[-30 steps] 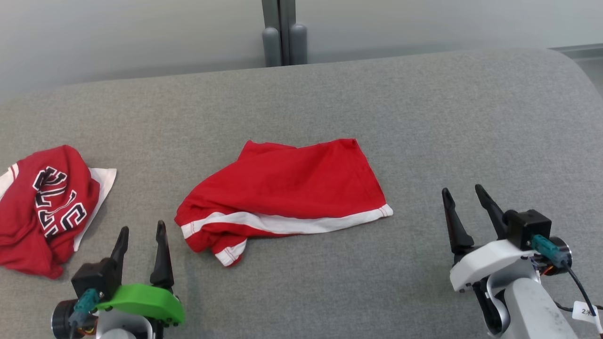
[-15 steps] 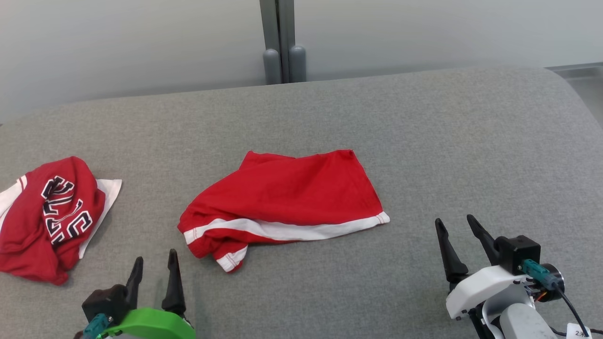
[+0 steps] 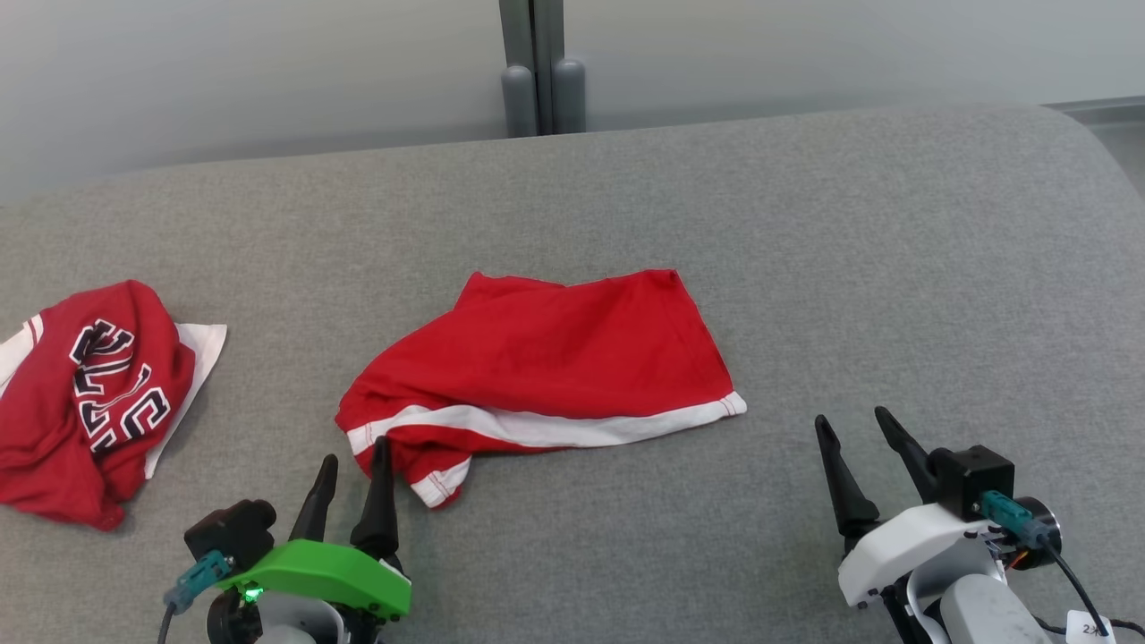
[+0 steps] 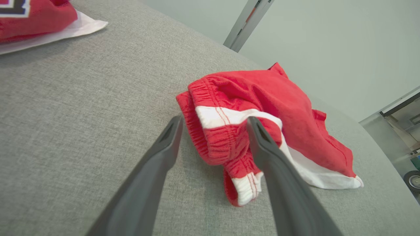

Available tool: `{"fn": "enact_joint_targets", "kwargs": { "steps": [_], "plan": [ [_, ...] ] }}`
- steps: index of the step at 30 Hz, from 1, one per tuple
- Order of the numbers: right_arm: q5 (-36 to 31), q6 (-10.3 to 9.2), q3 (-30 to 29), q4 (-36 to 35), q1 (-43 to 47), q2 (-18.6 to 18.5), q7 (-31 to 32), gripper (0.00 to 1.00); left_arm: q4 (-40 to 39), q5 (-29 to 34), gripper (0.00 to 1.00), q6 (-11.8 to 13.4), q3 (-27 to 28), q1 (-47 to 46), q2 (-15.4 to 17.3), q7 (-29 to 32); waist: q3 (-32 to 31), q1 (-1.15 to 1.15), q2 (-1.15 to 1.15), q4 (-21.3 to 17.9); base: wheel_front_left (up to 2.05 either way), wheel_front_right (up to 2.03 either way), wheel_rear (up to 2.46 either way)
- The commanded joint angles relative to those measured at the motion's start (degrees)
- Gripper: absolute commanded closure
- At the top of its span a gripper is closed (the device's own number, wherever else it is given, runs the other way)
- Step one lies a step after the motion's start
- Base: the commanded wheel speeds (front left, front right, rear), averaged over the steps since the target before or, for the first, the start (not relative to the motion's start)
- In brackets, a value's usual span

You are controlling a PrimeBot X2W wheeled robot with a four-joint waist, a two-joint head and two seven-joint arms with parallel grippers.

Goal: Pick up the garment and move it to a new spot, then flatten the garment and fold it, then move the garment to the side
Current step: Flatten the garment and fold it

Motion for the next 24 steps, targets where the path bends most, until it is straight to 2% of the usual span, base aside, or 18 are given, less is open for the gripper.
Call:
{"fn": "enact_joint_targets", "kwargs": {
  "steps": [1, 12, 20, 24],
  "plan": [
    [0.30, -0.06, 0.12, -0.08, -0.71, -0.22, -0.01, 0.00, 0.52, -1.89, 0.00, -0.26, -0.78, -1.19, 0.80, -0.04, 0.41, 0.00, 0.00, 0.04, 0.00, 0.00, 0.00],
    [0.22, -0.07, 0.57, 0.08, -2.01, -0.22, -0.02, 0.00, 1.75, -18.59, 0.00, -0.27, -9.67, -5.39, 5.14, -0.03, 2.39, 0.00, 0.00, 0.41, 0.00, 0.00, 0.00],
    [0.38, -0.06, 0.89, 0.00, -2.43, -0.22, -0.01, 0.00, -0.61, -25.08, 0.00, -0.28, -15.09, -6.93, 7.98, -0.04, 3.15, 0.00, 0.00, 0.75, 0.00, 0.00, 0.00],
    [0.28, -0.06, 0.87, -0.04, -2.66, -0.23, -0.01, 0.00, -2.20, -26.57, 0.00, -0.28, -15.93, -7.27, 8.90, -0.03, 3.41, 0.00, 0.00, 1.02, 0.00, 0.00, 0.00]
  ]
}}
